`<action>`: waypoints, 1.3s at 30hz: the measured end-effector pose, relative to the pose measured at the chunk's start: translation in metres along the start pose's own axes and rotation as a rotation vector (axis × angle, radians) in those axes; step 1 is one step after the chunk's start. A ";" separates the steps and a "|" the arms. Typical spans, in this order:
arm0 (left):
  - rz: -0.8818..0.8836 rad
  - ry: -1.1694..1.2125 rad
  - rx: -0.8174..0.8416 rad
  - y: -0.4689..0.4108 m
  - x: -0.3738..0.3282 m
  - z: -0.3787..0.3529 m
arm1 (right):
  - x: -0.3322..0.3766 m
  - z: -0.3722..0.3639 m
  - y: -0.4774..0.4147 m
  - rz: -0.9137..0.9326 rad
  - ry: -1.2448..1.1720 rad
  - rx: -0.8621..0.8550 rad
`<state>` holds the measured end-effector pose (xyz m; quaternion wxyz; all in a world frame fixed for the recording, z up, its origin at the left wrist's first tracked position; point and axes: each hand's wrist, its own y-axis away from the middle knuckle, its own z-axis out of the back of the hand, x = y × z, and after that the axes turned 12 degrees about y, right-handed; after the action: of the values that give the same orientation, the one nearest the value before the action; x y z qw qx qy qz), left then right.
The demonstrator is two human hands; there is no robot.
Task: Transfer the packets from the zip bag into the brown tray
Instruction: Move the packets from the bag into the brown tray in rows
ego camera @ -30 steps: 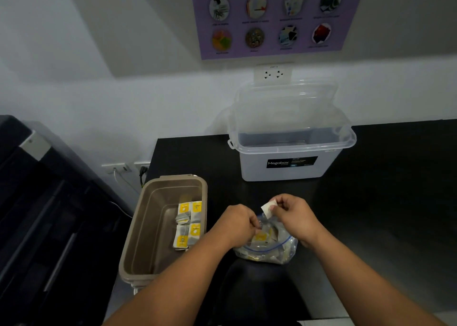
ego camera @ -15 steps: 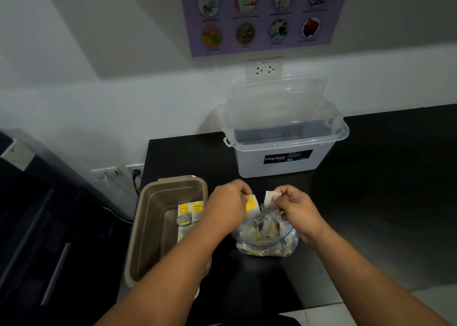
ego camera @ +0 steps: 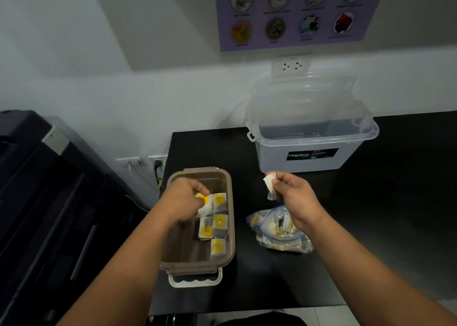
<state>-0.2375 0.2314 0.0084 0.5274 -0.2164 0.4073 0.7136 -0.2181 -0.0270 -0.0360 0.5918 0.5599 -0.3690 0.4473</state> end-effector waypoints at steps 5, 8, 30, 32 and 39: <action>0.083 -0.178 0.063 -0.016 0.032 -0.023 | 0.012 -0.018 0.004 -0.080 -0.152 0.110; 0.149 -0.239 0.069 -0.025 0.041 -0.031 | 0.017 -0.026 0.008 -0.107 -0.235 0.171; 0.167 -0.429 -0.033 -0.032 0.052 -0.043 | 0.019 -0.044 0.026 -0.056 -0.092 0.278; 0.124 -0.388 -0.070 -0.029 0.047 -0.036 | 0.019 -0.048 0.025 -0.014 -0.008 0.266; -0.185 0.289 -0.043 0.001 0.004 0.000 | 0.028 -0.065 0.021 0.106 0.267 0.327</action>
<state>-0.2405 0.2333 0.0055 0.5220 -0.3644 0.4420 0.6320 -0.2333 0.0402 -0.0094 0.5125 0.5640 -0.2386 0.6019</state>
